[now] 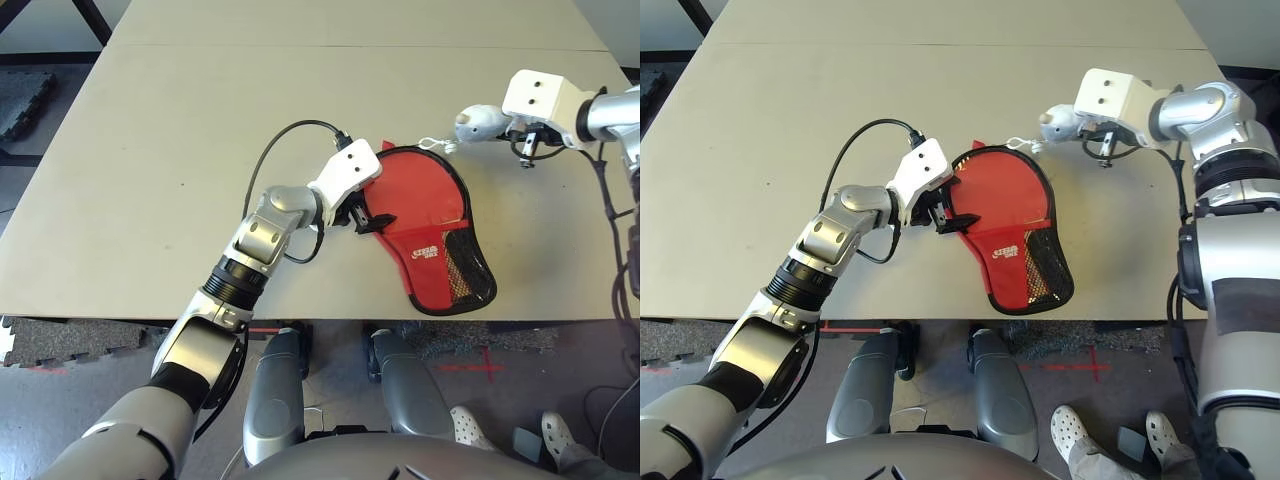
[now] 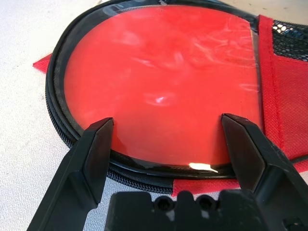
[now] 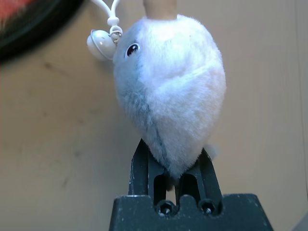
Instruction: Store the ping-pong paddle in its case and zip it.
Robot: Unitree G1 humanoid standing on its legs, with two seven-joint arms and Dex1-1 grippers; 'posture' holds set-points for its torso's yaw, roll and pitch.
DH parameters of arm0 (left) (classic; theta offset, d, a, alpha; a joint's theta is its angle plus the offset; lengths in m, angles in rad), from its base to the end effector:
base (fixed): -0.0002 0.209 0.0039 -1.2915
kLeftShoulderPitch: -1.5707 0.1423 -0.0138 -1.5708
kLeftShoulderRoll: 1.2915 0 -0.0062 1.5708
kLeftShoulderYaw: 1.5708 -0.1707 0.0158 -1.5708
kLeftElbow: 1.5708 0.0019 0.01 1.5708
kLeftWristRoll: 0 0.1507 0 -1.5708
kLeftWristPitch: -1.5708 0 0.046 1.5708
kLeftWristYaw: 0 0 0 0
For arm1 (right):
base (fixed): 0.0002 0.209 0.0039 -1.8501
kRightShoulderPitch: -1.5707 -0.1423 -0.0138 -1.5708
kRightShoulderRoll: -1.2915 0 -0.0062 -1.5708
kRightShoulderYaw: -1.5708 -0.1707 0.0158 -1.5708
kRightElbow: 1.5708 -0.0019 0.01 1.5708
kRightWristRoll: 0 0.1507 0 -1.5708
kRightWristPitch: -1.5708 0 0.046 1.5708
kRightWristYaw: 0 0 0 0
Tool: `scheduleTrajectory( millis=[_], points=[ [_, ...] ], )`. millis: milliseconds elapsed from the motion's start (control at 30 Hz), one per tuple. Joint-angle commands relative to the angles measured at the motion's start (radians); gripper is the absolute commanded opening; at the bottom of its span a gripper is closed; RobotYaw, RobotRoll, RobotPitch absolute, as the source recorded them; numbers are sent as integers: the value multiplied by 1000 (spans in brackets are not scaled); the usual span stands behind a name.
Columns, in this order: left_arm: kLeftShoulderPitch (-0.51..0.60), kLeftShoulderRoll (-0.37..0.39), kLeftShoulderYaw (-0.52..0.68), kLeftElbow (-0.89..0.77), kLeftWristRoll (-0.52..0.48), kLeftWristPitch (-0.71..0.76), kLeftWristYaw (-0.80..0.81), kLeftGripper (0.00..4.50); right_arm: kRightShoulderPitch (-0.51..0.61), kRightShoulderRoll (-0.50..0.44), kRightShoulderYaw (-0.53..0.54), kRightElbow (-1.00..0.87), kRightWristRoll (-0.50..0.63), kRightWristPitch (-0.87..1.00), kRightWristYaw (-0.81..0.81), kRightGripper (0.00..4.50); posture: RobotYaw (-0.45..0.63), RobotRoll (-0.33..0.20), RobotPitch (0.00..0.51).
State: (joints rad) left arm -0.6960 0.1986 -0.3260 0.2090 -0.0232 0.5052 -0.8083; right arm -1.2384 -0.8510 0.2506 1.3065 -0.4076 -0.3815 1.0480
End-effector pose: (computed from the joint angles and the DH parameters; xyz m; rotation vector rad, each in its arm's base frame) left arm 0.3072 0.0852 0.1576 0.3713 0.2185 -1.1053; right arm 0.3306 -0.3197 0.2587 -1.0907 0.4402 0.6577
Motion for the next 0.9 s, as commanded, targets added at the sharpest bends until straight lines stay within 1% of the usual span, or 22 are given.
scheduleTrajectory(
  millis=[33, 133, 300, 367, 467, 500, 567, 633, 700, 800, 900],
  points=[
    [38, 10, -35, 60, 13, 36, -8, 4500, 2, -82, 3, 28, -10, 59, 109, 9, -35, 0, 246],
    [36, 7, -36, 66, 13, 34, -7, 4500, 10, -122, -9, 28, 10, 107, 233, 9, -43, 0, 246],
    [33, 3, -37, 75, 13, 29, -7, 4500, 23, -175, -21, 22, 64, 210, 522, 9, -58, 0, 248],
    [31, 3, -38, 79, 13, 26, -9, 4500, 32, -189, 19, 38, 101, 234, 565, 9, -65, 0, 249],
    [29, 3, -39, 85, 13, 24, -10, 4500, 51, -200, 108, 51, 165, 246, 566, 9, -71, 0, 250],
    [28, 1, -39, 89, 14, 22, -9, 4500, 75, -208, 154, 37, 212, 258, 566, 9, -71, 0, 250],
    [25, 0, -38, 98, 14, 17, -9, 4500, 157, -261, 287, -98, 399, 329, 566, 9, -77, 0, 251],
    [23, -3, -38, 105, 14, 13, -7, 4500, 262, -366, 449, -321, 633, 428, 566, 9, -77, 0, 251],
    [22, -5, -39, 111, 14, 11, -6, 4500, 331, -468, 568, -519, 809, 509, 566, 9, -82, 0, 254],
    [20, -5, -38, 117, 13, 9, -5, 4500, 387, -587, 681, -733, 979, 582, 566, 9, -83, 0, 255],
    [21, -4, -37, 118, 14, 9, -4, 4500, 451, -685, 742, -919, 1090, 625, 566, 9, -83, 0, 256]
  ],
)
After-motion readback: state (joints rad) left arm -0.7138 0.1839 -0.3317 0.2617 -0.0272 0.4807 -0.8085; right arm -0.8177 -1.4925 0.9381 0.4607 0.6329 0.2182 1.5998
